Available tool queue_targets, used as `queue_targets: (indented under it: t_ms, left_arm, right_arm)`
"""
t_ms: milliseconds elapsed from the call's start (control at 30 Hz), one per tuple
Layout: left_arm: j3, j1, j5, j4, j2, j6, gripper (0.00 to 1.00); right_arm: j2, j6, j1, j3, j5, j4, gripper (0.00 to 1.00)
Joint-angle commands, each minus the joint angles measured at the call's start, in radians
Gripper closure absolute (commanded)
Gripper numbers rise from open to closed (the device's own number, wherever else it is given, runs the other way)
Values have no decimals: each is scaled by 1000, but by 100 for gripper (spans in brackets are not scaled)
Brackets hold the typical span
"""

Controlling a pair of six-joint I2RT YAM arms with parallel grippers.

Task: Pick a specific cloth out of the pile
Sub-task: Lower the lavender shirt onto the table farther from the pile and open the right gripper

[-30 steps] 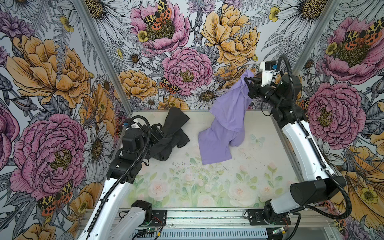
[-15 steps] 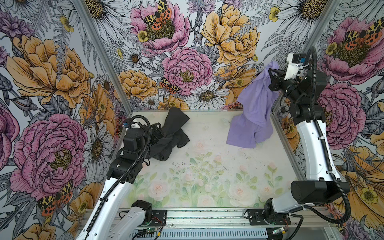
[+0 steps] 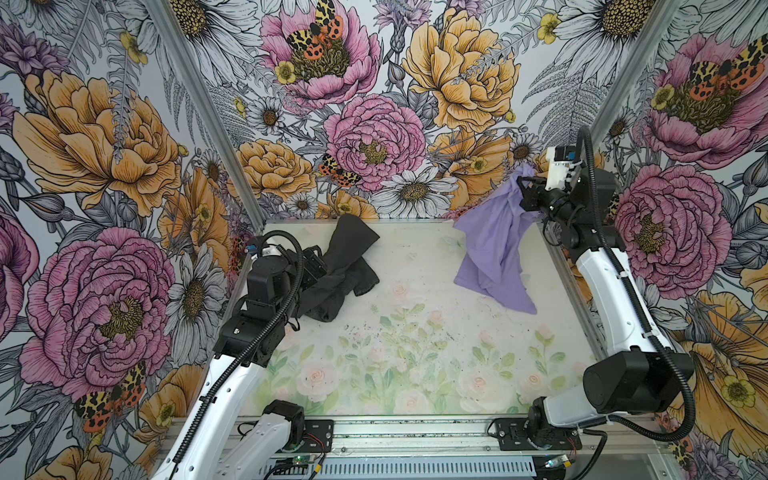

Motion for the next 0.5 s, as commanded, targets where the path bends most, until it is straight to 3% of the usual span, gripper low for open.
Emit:
queue_targets:
  t_ms: [0,233,467]
  left_arm:
    - [14,-9,-31,26,5,33,1]
    - [12,-10,-39,24,22,42,1]
    - [-5,-8,-65,23,12,42,1]
  right_arm:
    - [-63,-20,-1,-95,43,31,100]
    - [-108,-59,-1,-377,204,29,100]
    - [-103,29,0,-571,341,24,100]
